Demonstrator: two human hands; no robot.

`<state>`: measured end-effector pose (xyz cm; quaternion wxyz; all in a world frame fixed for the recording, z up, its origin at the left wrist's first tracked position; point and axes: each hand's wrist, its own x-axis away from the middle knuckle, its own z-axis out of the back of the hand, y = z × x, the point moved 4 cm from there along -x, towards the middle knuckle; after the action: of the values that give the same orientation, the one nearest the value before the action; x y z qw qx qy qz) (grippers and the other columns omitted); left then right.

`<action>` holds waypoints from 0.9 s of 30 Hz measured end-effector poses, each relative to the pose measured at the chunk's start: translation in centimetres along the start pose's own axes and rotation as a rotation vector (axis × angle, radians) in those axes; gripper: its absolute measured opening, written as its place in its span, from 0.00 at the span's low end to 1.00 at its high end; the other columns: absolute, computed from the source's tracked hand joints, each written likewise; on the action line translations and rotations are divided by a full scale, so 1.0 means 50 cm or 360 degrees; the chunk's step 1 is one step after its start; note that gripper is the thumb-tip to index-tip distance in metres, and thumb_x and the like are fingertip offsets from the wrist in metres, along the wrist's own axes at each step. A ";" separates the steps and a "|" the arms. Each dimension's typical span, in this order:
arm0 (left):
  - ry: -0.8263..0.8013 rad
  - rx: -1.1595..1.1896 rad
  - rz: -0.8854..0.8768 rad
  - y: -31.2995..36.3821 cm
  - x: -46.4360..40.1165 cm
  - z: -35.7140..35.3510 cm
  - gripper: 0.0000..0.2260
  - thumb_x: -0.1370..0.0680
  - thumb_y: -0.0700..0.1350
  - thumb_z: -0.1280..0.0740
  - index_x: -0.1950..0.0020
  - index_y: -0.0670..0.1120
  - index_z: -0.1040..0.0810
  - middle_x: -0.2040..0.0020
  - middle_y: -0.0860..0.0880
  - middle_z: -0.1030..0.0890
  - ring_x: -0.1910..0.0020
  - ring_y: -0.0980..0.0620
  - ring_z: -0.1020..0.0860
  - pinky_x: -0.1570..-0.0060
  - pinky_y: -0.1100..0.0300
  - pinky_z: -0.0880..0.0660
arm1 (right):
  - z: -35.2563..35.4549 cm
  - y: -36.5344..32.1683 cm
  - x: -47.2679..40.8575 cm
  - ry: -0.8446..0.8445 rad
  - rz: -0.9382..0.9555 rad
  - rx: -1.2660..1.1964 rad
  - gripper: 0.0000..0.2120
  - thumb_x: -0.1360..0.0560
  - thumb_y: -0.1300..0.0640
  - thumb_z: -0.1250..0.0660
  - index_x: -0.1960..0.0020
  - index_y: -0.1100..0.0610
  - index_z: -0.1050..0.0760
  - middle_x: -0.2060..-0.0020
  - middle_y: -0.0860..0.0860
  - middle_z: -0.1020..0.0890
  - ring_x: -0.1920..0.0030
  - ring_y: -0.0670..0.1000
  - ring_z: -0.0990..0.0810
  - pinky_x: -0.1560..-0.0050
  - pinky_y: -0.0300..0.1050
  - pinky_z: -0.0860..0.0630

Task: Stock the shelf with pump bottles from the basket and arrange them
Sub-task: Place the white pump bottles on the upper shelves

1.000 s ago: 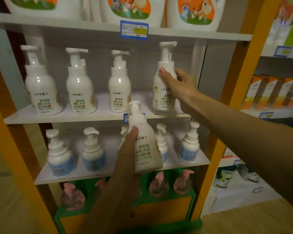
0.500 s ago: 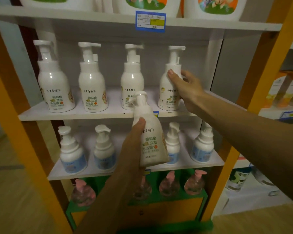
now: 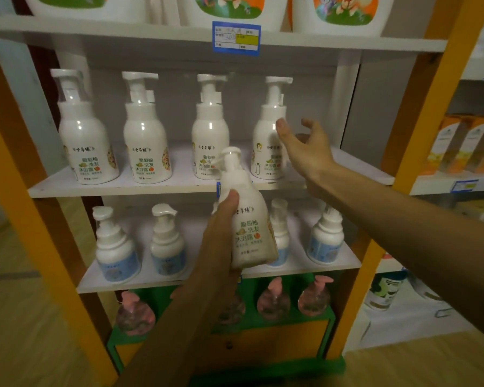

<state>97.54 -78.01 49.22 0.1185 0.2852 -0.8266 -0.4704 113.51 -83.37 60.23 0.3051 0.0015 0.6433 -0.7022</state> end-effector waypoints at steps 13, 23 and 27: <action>-0.0042 -0.0141 -0.0099 -0.022 0.042 -0.176 0.25 0.33 0.57 0.27 0.39 0.48 0.23 0.48 0.44 0.16 0.50 0.45 0.17 0.49 0.44 0.21 | 0.131 0.009 0.271 -0.0701 -0.0379 -0.0448 0.15 0.22 0.43 0.40 0.38 0.45 0.27 0.51 0.47 0.15 0.52 0.47 0.16 0.53 0.47 0.18; -0.0024 -0.0325 0.0047 -0.047 0.017 -0.266 0.25 0.35 0.66 0.30 0.44 0.53 0.20 0.50 0.48 0.15 0.50 0.47 0.17 0.44 0.44 0.23 | 0.225 0.037 0.223 -0.0422 -0.0389 -0.0630 0.23 0.29 0.44 0.30 0.35 0.48 0.28 0.48 0.51 0.16 0.51 0.52 0.15 0.52 0.53 0.18; 0.0158 -0.0404 0.0114 -0.047 0.000 -0.245 0.12 0.28 0.62 0.33 0.58 0.55 0.21 0.52 0.50 0.15 0.51 0.51 0.18 0.53 0.56 0.24 | 0.246 0.057 0.167 -0.0248 -0.0408 -0.0734 0.24 0.28 0.48 0.29 0.34 0.48 0.31 0.46 0.52 0.18 0.51 0.52 0.15 0.53 0.52 0.18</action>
<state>104.06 -87.65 53.71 0.2111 0.2611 -0.7633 -0.5519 112.75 -98.02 56.51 0.2546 -0.2033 0.7558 -0.5679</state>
